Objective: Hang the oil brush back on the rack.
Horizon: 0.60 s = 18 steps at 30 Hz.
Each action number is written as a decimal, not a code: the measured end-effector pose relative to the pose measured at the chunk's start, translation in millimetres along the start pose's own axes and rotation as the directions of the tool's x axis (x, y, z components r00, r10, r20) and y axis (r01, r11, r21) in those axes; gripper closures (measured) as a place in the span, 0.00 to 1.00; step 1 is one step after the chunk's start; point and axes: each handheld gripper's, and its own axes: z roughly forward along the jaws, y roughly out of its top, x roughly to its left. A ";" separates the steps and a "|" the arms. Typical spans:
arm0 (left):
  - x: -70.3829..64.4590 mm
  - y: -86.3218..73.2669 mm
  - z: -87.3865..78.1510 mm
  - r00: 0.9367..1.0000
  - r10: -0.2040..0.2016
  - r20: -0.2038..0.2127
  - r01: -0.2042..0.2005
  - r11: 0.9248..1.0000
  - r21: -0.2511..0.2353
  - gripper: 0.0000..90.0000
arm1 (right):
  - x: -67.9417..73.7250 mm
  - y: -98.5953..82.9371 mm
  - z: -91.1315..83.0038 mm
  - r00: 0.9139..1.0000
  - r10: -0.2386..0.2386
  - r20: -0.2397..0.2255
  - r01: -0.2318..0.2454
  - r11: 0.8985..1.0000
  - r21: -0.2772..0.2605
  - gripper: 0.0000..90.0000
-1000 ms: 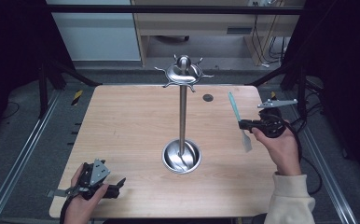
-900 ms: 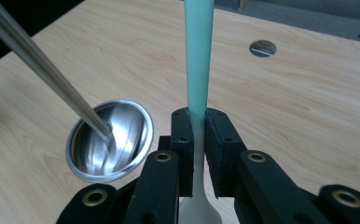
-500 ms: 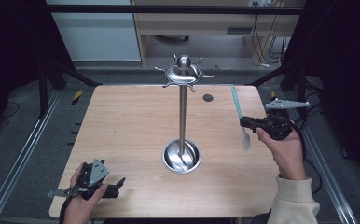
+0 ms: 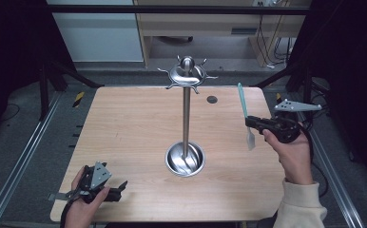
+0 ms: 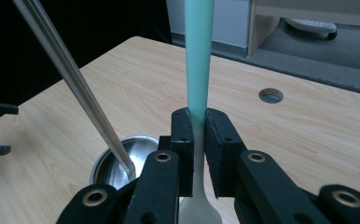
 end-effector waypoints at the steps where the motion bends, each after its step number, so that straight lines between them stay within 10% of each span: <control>1: 0.0 0.1 -0.1 1.000 -0.001 0.002 0.001 1.000 -0.004 0.04 | 0.0 0.0 0.0 1.000 0.000 0.000 0.000 1.000 0.000 0.92; 18: -0.5 -0.3 0.3 1.000 0.001 0.007 -0.002 1.000 0.009 0.04 | 22.0 11.8 -3.1 0.994 -0.072 -0.081 0.065 0.994 -0.092 0.91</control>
